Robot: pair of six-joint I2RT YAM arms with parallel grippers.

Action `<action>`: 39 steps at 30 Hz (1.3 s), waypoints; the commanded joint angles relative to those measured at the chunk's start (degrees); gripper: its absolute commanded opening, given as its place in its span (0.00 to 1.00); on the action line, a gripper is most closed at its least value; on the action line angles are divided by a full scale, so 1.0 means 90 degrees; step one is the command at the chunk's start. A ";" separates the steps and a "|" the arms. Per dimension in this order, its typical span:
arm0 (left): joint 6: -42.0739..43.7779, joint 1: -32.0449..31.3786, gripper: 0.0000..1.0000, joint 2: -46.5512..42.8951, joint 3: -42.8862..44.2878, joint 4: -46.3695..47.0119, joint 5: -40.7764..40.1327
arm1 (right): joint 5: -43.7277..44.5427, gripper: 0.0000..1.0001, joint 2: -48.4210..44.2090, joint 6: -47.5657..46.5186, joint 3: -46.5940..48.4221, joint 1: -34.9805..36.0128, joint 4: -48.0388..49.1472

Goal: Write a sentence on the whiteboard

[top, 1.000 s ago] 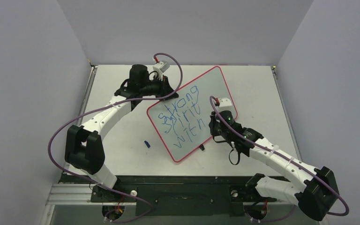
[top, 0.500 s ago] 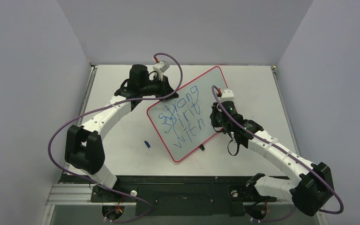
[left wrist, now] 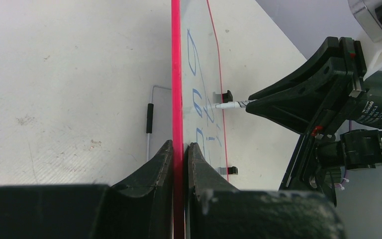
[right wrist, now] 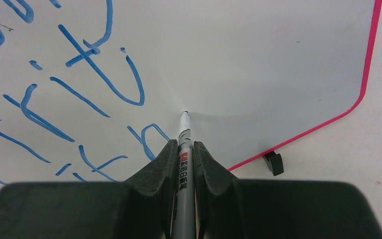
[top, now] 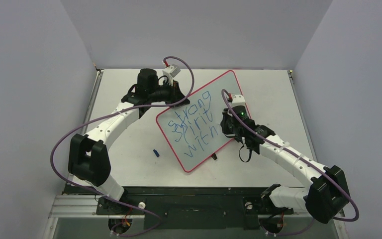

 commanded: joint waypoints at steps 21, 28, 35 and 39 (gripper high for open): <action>0.0643 -0.0154 0.00 -0.0123 -0.0049 -0.0118 -0.0001 | -0.0141 0.00 -0.0188 0.0217 -0.0687 -0.0091 0.0518; 0.0639 -0.0162 0.00 -0.0128 -0.0049 -0.0112 0.0000 | -0.0137 0.00 -0.0362 0.0292 -0.0939 -0.0091 0.0501; 0.0639 -0.0161 0.00 -0.0119 -0.0050 -0.0111 0.0007 | -0.0100 0.00 -0.0645 0.0268 -0.0814 -0.0090 0.0224; 0.0641 -0.0161 0.00 -0.0113 -0.0046 -0.0113 -0.0005 | -0.0087 0.00 -0.0820 0.0205 -0.0529 -0.0091 0.0013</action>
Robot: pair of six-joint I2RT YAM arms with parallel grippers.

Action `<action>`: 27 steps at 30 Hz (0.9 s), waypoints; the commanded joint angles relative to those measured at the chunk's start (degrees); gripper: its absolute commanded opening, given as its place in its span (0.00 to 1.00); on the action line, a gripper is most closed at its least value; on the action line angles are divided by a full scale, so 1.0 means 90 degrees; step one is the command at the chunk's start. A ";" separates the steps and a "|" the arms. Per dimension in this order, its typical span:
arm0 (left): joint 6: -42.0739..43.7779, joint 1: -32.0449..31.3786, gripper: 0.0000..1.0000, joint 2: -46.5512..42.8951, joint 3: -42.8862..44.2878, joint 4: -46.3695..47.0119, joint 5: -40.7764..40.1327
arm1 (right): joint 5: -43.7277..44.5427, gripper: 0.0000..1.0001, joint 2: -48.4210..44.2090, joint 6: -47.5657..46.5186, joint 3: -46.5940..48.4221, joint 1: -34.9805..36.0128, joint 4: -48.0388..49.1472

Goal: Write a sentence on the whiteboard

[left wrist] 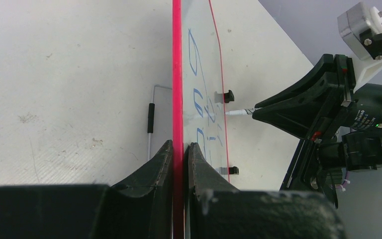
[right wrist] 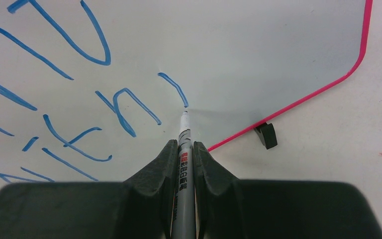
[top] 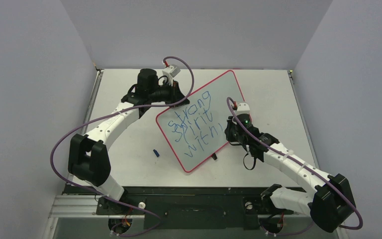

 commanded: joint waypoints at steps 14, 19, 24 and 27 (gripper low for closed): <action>0.0648 -0.0164 0.00 -0.0105 -0.0040 -0.0091 0.0059 | -0.0218 0.00 0.0224 -0.0055 0.1337 -0.0008 -0.0054; 0.0665 -0.0164 0.00 -0.0114 -0.0042 -0.0102 0.0049 | -0.0295 0.00 0.0534 -0.0011 0.1465 -0.0023 0.0083; 0.0670 -0.0164 0.00 -0.0125 -0.0047 -0.0102 0.0042 | -0.0302 0.00 0.0733 0.0010 0.1346 -0.0051 0.0193; 0.0670 -0.0164 0.00 -0.0118 -0.0041 -0.0106 0.0044 | -0.0323 0.00 0.0781 0.0015 0.1231 -0.0079 0.0260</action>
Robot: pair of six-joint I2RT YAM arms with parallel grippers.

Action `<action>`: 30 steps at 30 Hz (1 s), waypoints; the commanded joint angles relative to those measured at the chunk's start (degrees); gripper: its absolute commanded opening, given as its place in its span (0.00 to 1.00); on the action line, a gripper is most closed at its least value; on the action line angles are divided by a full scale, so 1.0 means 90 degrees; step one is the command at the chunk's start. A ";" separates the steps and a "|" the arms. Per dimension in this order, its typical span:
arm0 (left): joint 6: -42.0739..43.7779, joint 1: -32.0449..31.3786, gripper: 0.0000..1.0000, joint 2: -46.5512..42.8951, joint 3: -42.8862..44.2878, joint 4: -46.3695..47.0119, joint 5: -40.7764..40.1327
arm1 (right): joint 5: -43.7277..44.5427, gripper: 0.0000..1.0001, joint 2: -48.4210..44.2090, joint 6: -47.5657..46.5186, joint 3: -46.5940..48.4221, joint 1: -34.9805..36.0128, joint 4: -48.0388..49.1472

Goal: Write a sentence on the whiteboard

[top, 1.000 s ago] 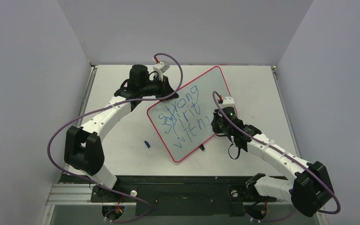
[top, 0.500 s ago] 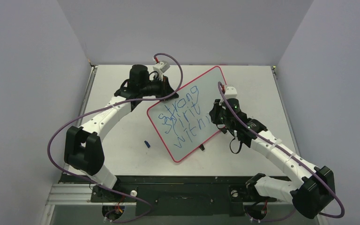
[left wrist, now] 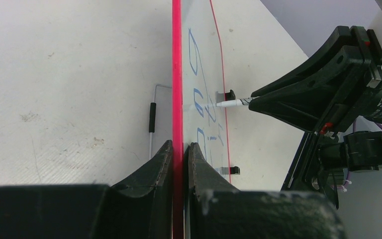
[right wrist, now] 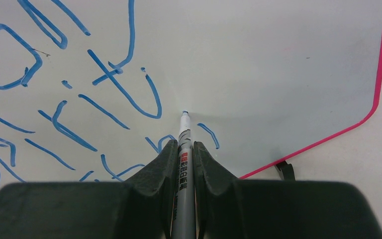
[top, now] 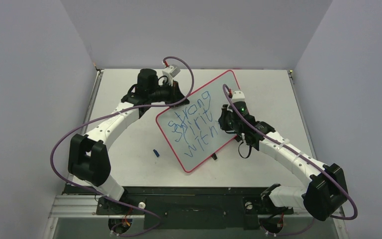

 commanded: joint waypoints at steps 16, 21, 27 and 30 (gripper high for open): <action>0.0648 -0.0178 0.00 -0.0118 -0.0045 -0.0078 0.0084 | 0.0020 0.00 -0.0279 -0.0020 -0.0333 -0.0388 0.0293; 0.0648 -0.0178 0.00 -0.0120 -0.0047 -0.0077 0.0080 | -0.0033 0.00 -0.0577 -0.0069 -0.0360 -0.0433 0.0282; 0.0648 -0.0178 0.00 -0.0100 -0.0030 -0.0076 0.0084 | -0.0086 0.00 -0.0738 -0.0089 -0.0374 -0.0603 0.0293; 0.0648 -0.0178 0.00 -0.0106 -0.0036 -0.0076 0.0081 | -0.0179 0.00 -0.0662 -0.0107 -0.0346 -0.0717 0.0316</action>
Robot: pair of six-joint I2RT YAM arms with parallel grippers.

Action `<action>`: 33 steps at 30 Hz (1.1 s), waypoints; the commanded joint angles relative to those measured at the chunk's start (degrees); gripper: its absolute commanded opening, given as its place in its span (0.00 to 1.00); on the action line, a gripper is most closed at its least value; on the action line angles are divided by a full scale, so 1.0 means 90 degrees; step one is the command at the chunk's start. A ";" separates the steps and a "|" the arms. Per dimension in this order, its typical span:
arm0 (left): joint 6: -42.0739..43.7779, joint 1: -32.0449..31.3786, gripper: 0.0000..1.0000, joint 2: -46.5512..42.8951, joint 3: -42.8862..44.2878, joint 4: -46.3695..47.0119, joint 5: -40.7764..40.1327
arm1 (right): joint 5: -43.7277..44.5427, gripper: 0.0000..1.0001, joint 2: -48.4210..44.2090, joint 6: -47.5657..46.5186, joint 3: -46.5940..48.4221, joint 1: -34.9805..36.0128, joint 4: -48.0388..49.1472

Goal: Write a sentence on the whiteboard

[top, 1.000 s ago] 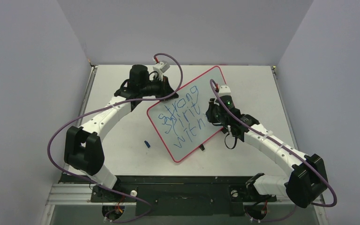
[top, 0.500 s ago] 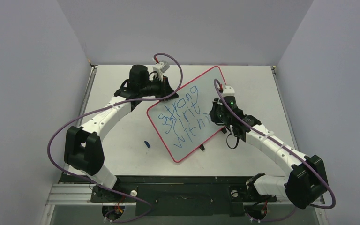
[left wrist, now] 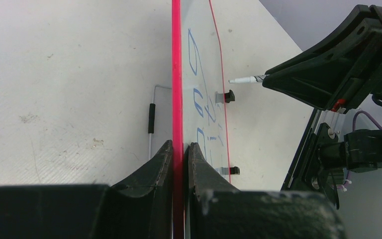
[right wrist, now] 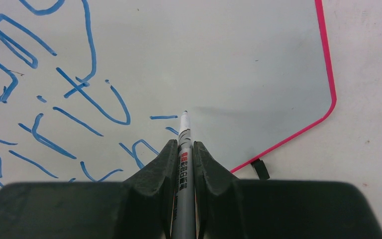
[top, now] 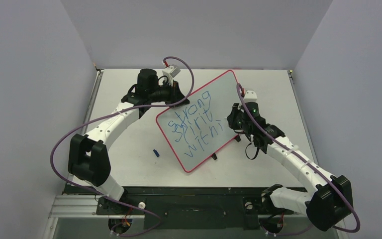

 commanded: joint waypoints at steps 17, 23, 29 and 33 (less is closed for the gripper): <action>0.0631 -0.0171 0.00 -0.0064 -0.0033 -0.0099 0.0056 | -0.0378 0.00 0.0457 -0.0080 0.0017 -0.0393 0.0554; 0.0641 -0.0171 0.00 -0.0064 -0.0033 -0.0109 0.0056 | -0.0584 0.00 0.0470 -0.0051 -0.0146 -0.0411 0.0621; 0.0640 -0.0171 0.00 -0.0065 -0.0030 -0.0109 0.0060 | -0.0573 0.00 0.0395 -0.0038 -0.0362 -0.0431 0.0629; 0.0632 -0.0171 0.00 -0.0064 -0.0033 -0.0109 0.0065 | -0.0556 0.00 0.0350 -0.0013 -0.0539 -0.0423 0.0643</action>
